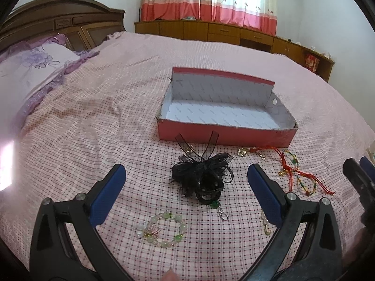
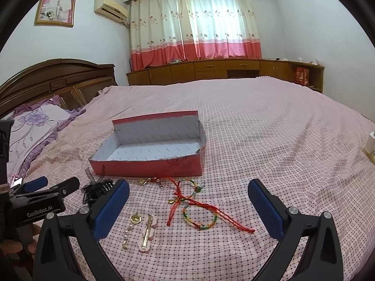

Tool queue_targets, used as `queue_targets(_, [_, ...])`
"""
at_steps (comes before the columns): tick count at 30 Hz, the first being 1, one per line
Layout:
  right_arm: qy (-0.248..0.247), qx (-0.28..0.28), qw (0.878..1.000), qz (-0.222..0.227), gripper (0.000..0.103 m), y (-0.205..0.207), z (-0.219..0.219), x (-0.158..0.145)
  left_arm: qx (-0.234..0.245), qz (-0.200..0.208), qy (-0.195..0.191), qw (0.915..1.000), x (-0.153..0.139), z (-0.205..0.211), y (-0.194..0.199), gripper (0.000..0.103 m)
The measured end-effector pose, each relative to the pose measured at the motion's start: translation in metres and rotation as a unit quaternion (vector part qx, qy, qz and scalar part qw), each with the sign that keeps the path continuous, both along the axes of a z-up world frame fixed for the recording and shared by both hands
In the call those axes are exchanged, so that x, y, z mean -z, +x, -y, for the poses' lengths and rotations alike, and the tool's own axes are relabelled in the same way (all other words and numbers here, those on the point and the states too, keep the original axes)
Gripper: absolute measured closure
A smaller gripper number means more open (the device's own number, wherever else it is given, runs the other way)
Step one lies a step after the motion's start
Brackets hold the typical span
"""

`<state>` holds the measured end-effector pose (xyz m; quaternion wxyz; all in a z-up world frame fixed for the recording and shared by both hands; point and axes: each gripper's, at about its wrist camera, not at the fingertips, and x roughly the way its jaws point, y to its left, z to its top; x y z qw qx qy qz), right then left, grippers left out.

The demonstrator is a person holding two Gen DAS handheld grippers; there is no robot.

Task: Organize jewelry
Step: 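Move the left tool to the black feathered hair clip and close on it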

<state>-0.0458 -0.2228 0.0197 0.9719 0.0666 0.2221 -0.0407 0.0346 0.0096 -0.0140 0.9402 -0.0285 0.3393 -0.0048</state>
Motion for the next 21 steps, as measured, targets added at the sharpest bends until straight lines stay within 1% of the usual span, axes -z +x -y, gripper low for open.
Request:
queue_targets(9, [0.013,0.017,1.0,-0.018,0.0,0.011,0.019,0.014,0.002,-0.026,0.01,0.9996,0.024,0.011,0.024,0.006])
queue_targets(18, [0.03,0.027,0.999,-0.035,0.0,0.02,0.034,0.028,0.002,-0.055,0.008,0.9984,0.047,0.02,0.044,0.007])
queue_targets(21, [0.033,0.029,0.998,-0.04,0.0,0.022,0.035,0.03,0.0,-0.068,0.004,0.9977,0.053,0.021,0.051,0.013])
